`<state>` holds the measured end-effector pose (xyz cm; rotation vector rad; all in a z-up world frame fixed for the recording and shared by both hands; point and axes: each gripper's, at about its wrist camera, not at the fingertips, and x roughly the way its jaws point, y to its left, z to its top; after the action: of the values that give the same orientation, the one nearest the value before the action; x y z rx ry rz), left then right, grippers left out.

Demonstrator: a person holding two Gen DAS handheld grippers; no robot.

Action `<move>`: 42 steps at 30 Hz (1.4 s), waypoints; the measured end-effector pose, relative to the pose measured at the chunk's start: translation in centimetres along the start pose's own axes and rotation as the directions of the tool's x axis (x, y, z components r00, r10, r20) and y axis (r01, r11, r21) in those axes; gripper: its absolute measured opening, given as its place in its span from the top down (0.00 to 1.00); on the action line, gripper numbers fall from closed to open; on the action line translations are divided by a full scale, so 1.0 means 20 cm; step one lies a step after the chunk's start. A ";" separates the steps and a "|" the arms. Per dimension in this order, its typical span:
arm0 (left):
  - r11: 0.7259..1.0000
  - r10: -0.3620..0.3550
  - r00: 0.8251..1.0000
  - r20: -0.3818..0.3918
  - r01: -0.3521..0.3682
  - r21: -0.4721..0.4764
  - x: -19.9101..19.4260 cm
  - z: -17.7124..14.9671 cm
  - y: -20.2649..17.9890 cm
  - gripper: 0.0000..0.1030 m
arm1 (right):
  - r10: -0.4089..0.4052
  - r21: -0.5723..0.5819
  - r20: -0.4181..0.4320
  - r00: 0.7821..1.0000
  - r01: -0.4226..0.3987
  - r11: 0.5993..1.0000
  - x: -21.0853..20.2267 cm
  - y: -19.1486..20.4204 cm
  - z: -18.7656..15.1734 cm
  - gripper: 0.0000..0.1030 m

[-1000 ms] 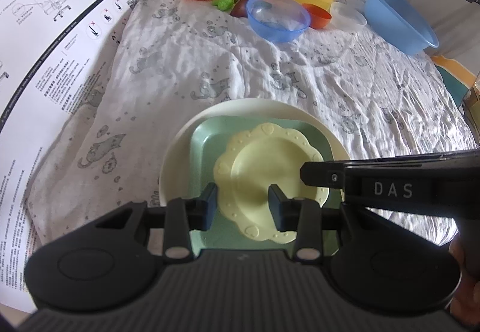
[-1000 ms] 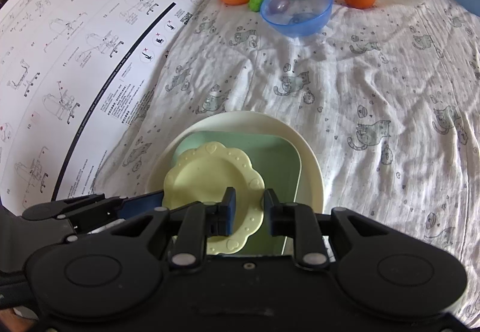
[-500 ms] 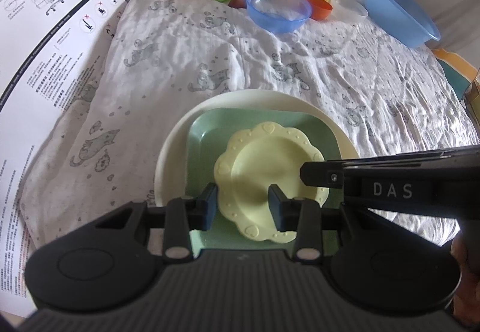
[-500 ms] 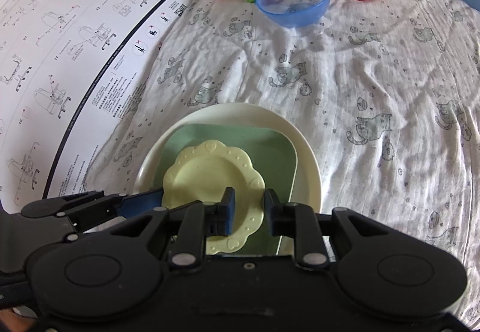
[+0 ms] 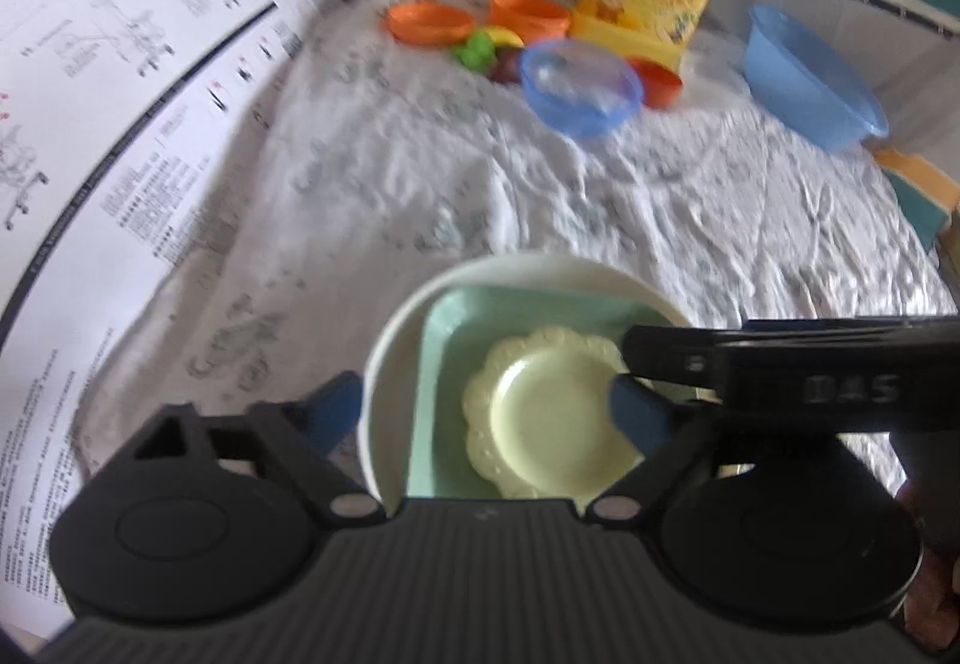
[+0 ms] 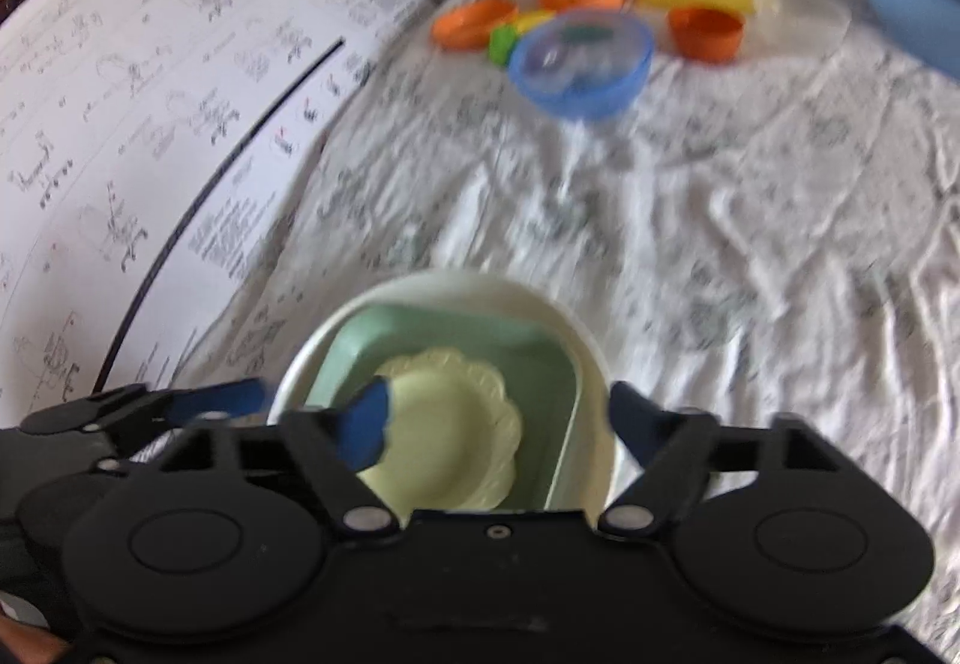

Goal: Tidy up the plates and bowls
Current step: 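Open the right gripper to release the yellow scalloped plate, then move the open right gripper to the translucent blue bowl rim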

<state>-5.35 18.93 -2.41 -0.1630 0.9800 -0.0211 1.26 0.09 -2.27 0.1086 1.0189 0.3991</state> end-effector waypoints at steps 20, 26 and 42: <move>0.998 0.044 0.999 0.017 -0.043 -0.056 -0.06 0.02 -0.01 0.00 | -0.015 0.041 0.083 0.996 0.011 0.999 -0.17 -0.13 -0.03 0.00; 0.997 0.060 0.998 0.014 -0.059 -0.042 -0.06 0.06 -0.07 0.00 | -0.025 0.080 0.097 0.995 0.017 0.997 -0.21 -0.21 -0.05 0.00; 0.996 0.086 0.995 0.058 -0.088 0.025 0.03 0.31 -0.26 0.00 | -0.097 0.244 0.127 0.987 0.064 0.968 -0.25 -0.52 0.02 0.00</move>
<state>0.30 14.54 1.22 -0.0951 0.9293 0.0500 2.16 -11.28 -0.84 0.3071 0.9283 0.1897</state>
